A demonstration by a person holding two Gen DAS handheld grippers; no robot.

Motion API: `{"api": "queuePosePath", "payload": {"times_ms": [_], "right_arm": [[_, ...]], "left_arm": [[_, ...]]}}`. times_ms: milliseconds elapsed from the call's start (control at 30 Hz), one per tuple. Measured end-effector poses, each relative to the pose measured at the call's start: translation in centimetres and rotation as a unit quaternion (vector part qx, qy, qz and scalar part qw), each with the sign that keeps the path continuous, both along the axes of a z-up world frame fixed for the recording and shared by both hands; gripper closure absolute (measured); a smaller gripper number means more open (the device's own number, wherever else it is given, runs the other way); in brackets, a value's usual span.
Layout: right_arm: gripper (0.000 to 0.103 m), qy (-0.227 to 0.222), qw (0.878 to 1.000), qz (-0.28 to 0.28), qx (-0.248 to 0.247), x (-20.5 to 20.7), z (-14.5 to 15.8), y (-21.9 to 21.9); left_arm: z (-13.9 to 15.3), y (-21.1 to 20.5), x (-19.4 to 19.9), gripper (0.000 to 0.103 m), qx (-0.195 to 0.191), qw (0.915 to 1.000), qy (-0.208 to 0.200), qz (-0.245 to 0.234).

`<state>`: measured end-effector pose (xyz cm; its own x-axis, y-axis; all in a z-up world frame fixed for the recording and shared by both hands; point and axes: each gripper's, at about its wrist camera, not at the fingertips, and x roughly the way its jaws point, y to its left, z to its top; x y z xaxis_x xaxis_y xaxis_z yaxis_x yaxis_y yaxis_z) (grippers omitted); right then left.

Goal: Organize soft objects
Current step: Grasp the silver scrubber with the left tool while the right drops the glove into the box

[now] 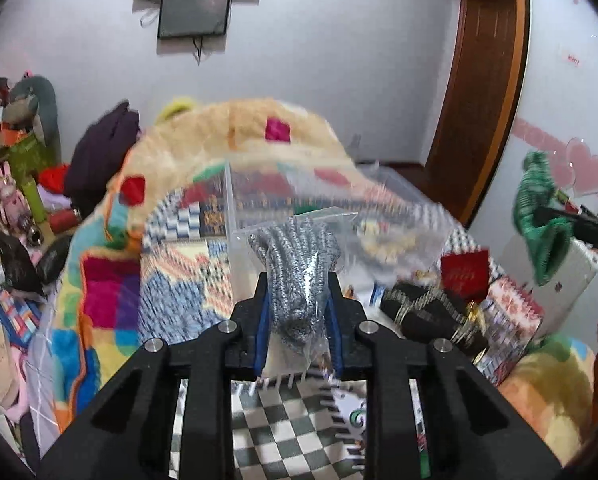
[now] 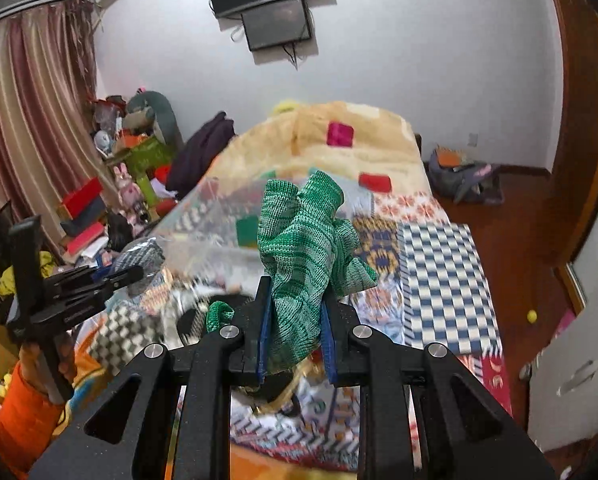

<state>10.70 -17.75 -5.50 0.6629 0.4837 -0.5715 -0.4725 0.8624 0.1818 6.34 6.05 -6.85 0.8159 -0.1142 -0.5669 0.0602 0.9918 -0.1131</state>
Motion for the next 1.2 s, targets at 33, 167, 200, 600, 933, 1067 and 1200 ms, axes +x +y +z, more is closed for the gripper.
{"api": "queuePosePath", "payload": {"times_ms": [33,167,200,600,933,1067,1200], "right_arm": [[0.084,-0.004,1.0,0.002,0.001,0.2,0.2,0.3],[0.084,-0.021,1.0,0.009,0.009,1.5,1.2,1.7],[0.084,-0.024,1.0,0.011,0.011,1.9,1.4,2.2],[0.084,-0.028,1.0,0.009,-0.012,6.9,1.1,7.0],[0.084,0.028,0.997,-0.002,-0.071,10.5,-2.2,9.5],[0.084,0.055,0.994,0.001,-0.096,11.7,-3.6,10.1],[0.084,0.071,0.989,0.012,-0.129,11.9,-4.9,11.2]], "left_arm": [[0.8,0.1,-0.1,0.079,0.0,0.9999,-0.012,0.001],[3.0,0.1,0.4,0.079,0.0,0.9991,-0.042,0.002],[3.5,0.1,0.7,0.079,0.001,0.9989,-0.048,0.004],[4.3,-0.7,6.5,0.079,0.03,0.9985,-0.046,0.008],[-0.6,-0.6,12.5,0.079,0.031,0.9988,0.037,0.011],[-2.4,-1.2,14.0,0.079,0.046,0.9969,0.064,0.01],[-3.4,-1.7,14.4,0.078,0.057,0.9953,0.077,0.009]]}}
